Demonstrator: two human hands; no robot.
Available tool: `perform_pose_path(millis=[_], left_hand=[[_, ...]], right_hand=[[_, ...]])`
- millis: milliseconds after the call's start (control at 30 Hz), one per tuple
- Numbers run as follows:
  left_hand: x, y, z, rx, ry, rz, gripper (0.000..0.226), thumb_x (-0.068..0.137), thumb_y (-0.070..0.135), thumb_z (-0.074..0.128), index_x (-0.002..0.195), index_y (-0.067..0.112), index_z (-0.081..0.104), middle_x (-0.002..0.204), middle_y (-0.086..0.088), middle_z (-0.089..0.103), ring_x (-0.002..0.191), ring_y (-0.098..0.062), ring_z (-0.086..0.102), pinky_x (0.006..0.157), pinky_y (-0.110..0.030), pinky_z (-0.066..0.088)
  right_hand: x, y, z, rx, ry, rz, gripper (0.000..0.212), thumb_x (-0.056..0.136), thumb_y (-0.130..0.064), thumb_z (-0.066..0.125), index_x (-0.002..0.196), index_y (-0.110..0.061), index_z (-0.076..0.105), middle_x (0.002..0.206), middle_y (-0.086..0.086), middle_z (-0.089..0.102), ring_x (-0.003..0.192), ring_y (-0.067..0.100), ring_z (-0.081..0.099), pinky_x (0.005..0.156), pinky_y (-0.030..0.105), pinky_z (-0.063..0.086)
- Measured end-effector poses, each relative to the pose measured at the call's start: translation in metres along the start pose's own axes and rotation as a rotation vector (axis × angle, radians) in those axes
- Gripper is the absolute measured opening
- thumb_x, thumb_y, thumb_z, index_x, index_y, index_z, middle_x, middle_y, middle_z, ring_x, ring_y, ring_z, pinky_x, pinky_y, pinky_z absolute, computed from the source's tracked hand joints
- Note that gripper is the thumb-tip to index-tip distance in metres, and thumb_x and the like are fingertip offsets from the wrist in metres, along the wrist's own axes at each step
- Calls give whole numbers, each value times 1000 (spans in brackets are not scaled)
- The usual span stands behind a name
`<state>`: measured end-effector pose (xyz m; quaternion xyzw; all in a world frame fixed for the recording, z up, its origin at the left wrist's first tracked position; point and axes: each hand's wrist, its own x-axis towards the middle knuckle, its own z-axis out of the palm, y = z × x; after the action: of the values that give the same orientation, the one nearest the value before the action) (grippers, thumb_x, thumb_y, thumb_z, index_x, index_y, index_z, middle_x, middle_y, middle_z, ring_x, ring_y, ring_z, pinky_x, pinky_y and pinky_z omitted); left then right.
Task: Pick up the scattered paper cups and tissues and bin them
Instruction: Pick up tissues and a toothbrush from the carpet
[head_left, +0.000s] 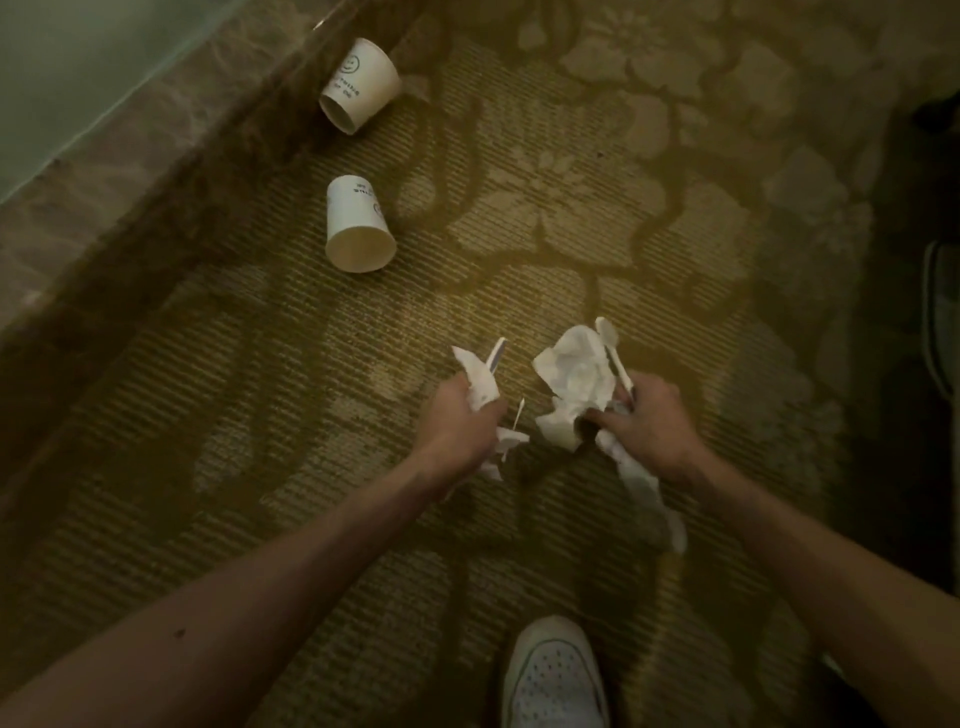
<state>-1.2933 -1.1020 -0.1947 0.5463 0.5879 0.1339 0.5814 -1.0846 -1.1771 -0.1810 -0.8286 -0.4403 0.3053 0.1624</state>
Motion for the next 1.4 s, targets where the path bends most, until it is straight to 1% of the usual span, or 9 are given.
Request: perform_pose_path(millis=[67,200,300,600,767,900,1133,1233,1400], left_hand=[[2,-2,11,161,5,104,25,91,35,67,106,15,65,92,0,71,79,-18,69,66,-36,59],[10,-6,28,622,-25,265,44,86,56,67,100,15,64,89,-1,65,79,-18,62,64,-31,49],[12,-5,39,897,-89,318,32,93,46,62,102,15,61,99,-6,66,86,-26,64,64,-34,44],[16,0,20,1095,-95,417,22,95,24,62,112,13,55,105,-8,68,88,-25,68,62,-33,42],[41,34,-29,554,-175,206,23,100,29,50,82,15,57,70,5,55,64,-14,55,51,-25,40],[-5,117,-102,101,-129,213,26,98,24,50,76,17,60,58,11,64,52,1,59,42,-16,43],[-185,338,-251,-117,158,298,26,97,24,46,76,21,61,64,11,64,58,-2,59,53,-24,44],[-285,438,-319,-187,295,280,28,97,22,48,71,21,57,55,14,61,48,2,54,46,-17,40],[-449,560,-412,-310,519,225,25,91,28,53,70,20,61,58,8,62,57,-15,59,51,-29,45]], right_hand=[[-1,3,-7,45,2,43,19,80,-22,76,74,-15,60,69,-2,64,65,10,58,52,19,45],[-2,11,-19,121,-49,122,27,80,-22,77,92,-1,65,91,15,70,87,29,66,79,48,57],[-5,12,-19,139,-54,135,29,80,-20,77,93,4,64,92,19,69,90,35,65,81,52,55],[5,-10,-7,183,-109,93,19,79,-20,78,74,-10,62,66,-5,61,62,6,56,54,19,44],[20,-40,-18,192,-122,68,18,80,-20,75,78,-5,64,68,4,66,65,16,61,59,34,52],[12,-142,-73,227,-92,-50,31,81,-19,74,82,10,62,66,14,60,59,10,55,48,17,44],[-105,-413,-259,258,-174,-252,32,76,-14,73,87,13,59,70,12,58,61,19,53,59,33,47],[-173,-525,-353,220,-248,-390,13,76,-13,72,79,-4,64,75,11,67,69,28,64,67,44,56],[-277,-683,-466,149,-423,-684,16,76,-27,69,71,-12,63,68,0,65,63,12,61,59,35,53]])
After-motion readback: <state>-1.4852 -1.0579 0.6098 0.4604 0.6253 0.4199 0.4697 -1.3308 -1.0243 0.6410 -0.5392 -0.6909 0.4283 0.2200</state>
